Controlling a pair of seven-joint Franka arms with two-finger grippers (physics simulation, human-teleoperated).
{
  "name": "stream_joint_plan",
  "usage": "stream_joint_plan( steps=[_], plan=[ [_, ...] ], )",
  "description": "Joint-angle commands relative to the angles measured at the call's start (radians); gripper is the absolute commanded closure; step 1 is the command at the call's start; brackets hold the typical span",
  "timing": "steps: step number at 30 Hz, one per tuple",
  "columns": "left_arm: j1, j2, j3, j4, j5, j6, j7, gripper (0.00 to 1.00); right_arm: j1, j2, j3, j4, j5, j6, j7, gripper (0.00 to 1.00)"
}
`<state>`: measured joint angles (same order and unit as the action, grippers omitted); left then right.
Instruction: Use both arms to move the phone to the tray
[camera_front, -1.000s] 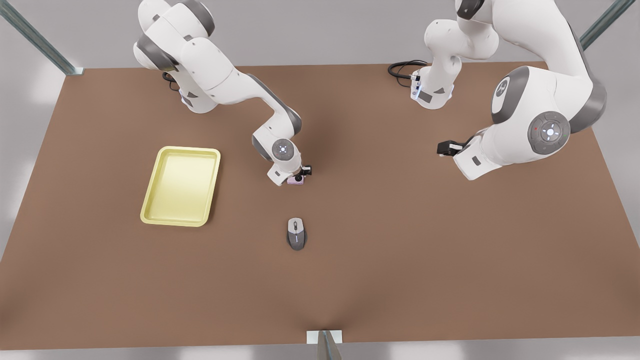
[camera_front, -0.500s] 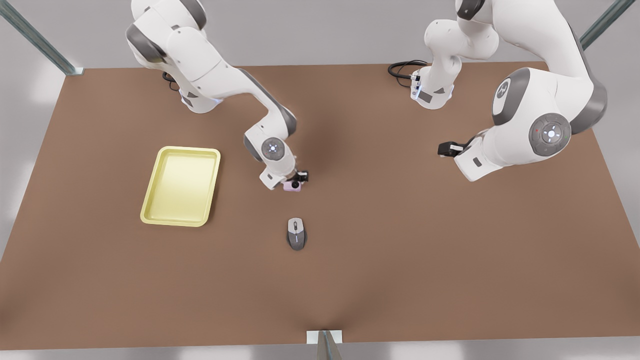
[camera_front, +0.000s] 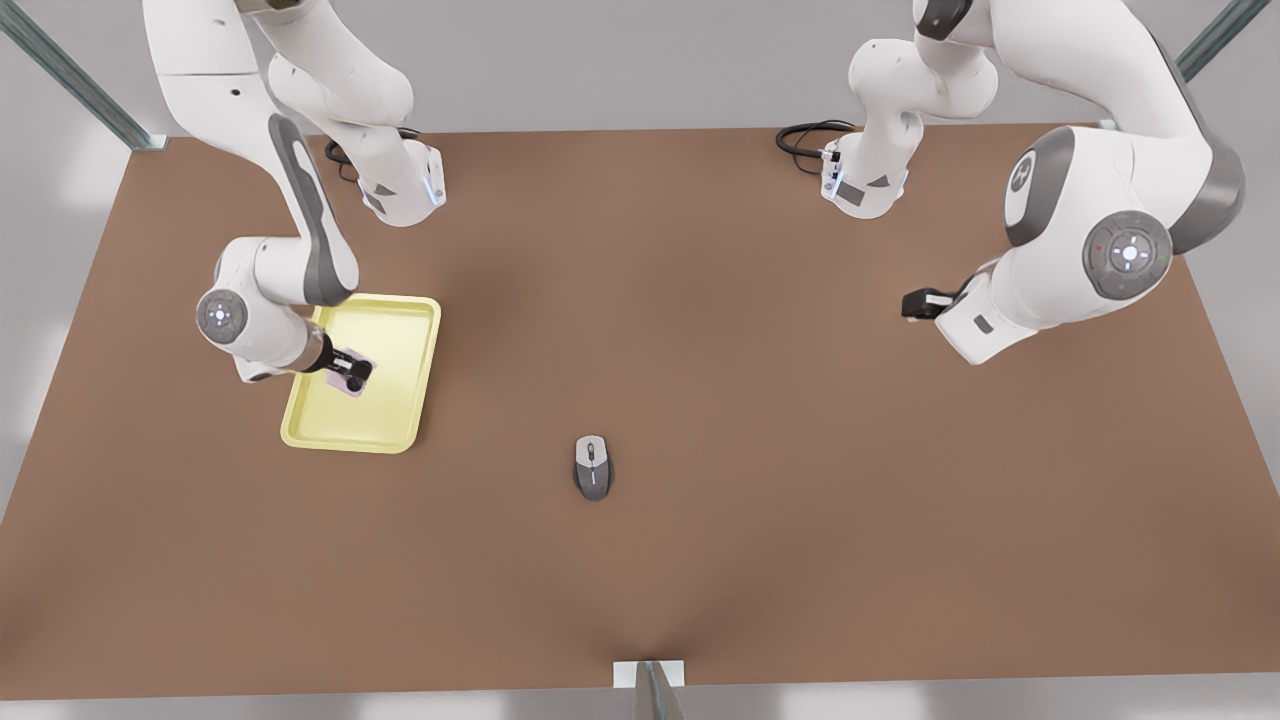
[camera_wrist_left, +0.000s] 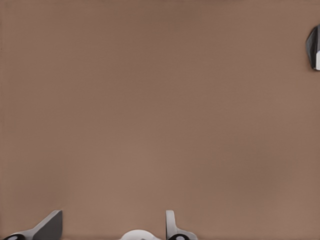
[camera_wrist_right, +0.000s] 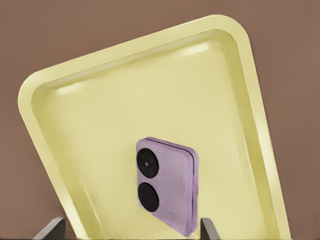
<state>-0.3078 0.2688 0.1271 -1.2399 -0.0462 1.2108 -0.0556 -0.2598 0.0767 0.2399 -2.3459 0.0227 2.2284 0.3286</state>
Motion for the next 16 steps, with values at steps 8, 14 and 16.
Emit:
stream_joint_plan(
  steps=[8,14,16],
  plan=[
    [-0.001,0.003,0.002,0.000,0.009,0.012,-0.001,0.00,0.065,0.015,-0.063,0.688,-0.078,-0.645,-0.437,0.00],
    [-0.001,0.006,0.000,0.013,0.009,0.009,-0.004,0.00,0.237,0.149,-0.192,0.907,-0.072,-0.800,-0.365,0.00],
    [0.001,0.006,0.000,0.013,0.011,0.007,-0.004,0.00,0.241,0.149,-0.194,0.907,-0.072,-0.797,-0.365,0.00]
  ],
)
